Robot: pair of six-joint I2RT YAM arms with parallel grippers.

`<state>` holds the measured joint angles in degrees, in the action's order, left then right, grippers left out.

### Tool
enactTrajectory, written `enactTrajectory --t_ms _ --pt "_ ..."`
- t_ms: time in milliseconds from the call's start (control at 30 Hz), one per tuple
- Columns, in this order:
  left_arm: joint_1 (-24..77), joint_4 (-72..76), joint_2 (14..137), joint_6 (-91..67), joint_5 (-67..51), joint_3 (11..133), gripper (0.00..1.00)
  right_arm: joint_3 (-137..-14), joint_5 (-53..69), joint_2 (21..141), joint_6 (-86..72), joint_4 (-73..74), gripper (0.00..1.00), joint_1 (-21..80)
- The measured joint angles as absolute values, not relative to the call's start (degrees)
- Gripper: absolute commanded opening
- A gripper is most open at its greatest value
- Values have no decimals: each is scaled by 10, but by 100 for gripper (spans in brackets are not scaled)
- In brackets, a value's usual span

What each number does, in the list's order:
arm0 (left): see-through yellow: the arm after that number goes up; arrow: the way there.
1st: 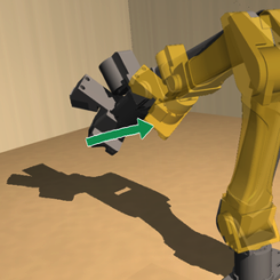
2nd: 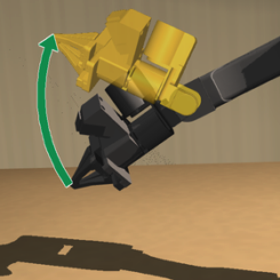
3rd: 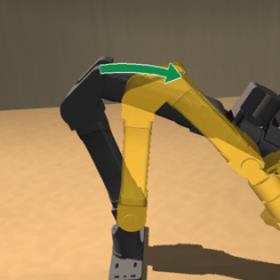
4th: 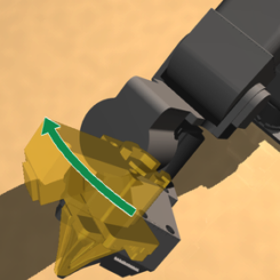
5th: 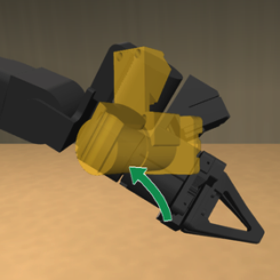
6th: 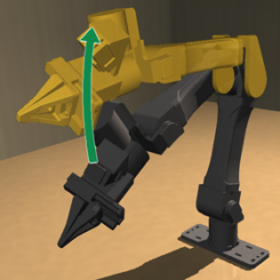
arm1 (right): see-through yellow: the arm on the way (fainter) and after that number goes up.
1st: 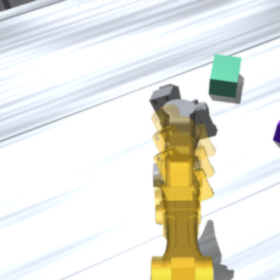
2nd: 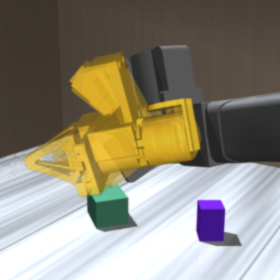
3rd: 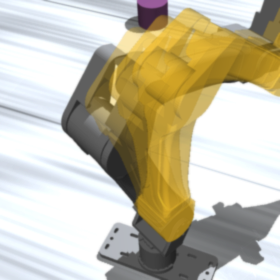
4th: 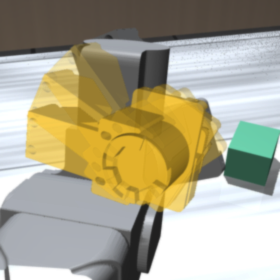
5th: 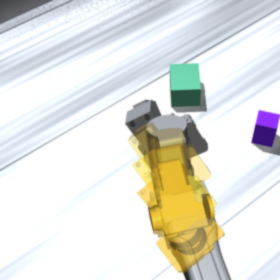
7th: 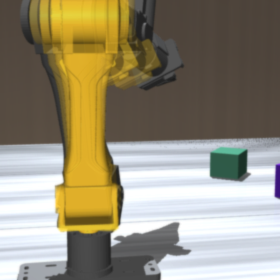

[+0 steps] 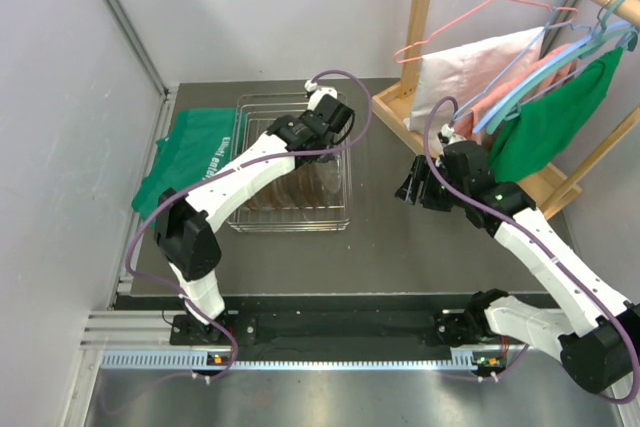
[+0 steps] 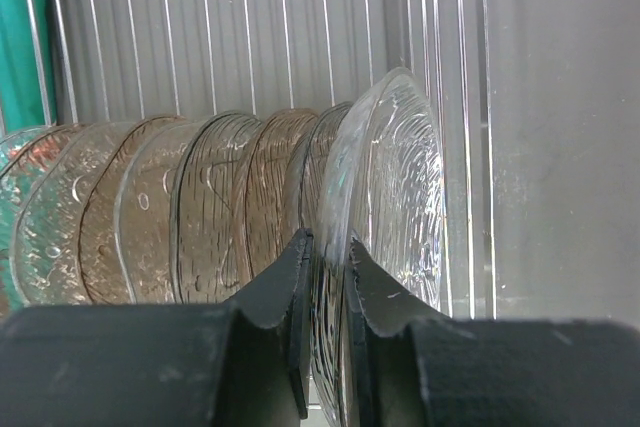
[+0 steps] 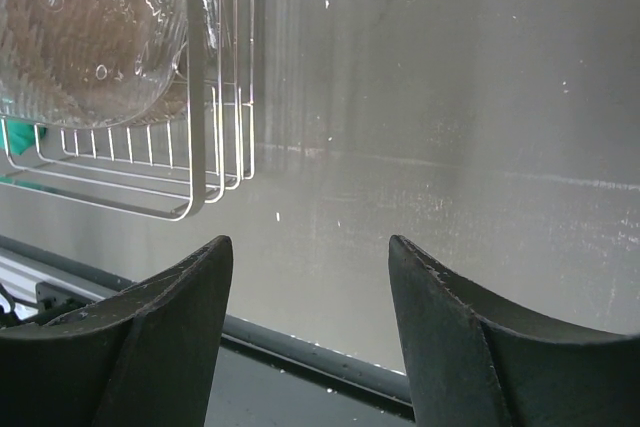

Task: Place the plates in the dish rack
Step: Insert the plate into the dish rack.

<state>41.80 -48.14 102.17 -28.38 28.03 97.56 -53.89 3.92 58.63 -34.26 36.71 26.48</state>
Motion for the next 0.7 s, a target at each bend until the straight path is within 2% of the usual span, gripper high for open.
enactTrajectory --t_ms 667,700 --pt "420 -516 1019 -288 308 985 0 -533 42 590 -341 364 64 265" --pt "420 -515 1019 -288 304 985 3 -532 42 590 -341 366 64 265"
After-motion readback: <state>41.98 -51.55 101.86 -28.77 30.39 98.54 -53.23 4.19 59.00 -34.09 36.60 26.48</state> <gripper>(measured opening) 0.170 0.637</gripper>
